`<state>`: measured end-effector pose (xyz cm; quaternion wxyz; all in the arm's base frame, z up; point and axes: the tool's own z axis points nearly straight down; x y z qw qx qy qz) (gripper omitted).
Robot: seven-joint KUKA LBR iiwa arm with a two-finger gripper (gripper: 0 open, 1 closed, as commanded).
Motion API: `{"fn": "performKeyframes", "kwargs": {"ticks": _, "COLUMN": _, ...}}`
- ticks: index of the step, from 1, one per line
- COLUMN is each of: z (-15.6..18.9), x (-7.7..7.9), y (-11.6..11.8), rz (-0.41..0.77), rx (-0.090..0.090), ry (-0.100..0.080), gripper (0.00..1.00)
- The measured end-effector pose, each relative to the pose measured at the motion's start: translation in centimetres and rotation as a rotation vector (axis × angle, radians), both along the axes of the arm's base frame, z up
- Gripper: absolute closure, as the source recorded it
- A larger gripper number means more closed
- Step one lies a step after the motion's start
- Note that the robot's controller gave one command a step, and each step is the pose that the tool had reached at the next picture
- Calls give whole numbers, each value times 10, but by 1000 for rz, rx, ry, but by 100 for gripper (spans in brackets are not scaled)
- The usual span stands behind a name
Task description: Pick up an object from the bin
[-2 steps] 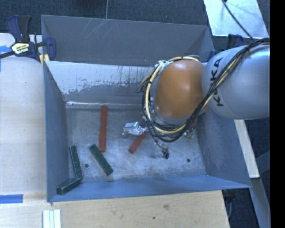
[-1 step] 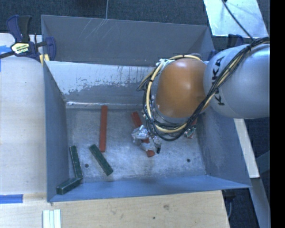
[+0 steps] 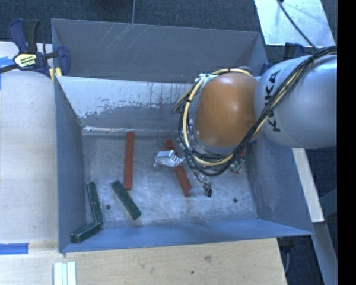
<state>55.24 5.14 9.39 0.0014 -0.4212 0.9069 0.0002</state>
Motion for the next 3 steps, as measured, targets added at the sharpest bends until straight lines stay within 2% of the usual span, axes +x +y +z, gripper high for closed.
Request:
{"fn": "performKeyframes", "kwargs": {"ticks": 1, "z": -25, "x": 49, "y": -64, "rz": -24, "rx": -4, "ry": -4, "gripper": 0}}
{"fn": "performKeyframes", "kwargs": {"ticks": 2, "z": -23, "x": 48, "y": -58, "rz": -19, "rx": 0, "ry": -2, "gripper": 100}}
{"fn": "performKeyframes", "kwargs": {"ticks": 3, "z": 133, "x": 45, "y": -55, "rz": 8, "rx": -1, "ry": -11, "gripper": 100}}
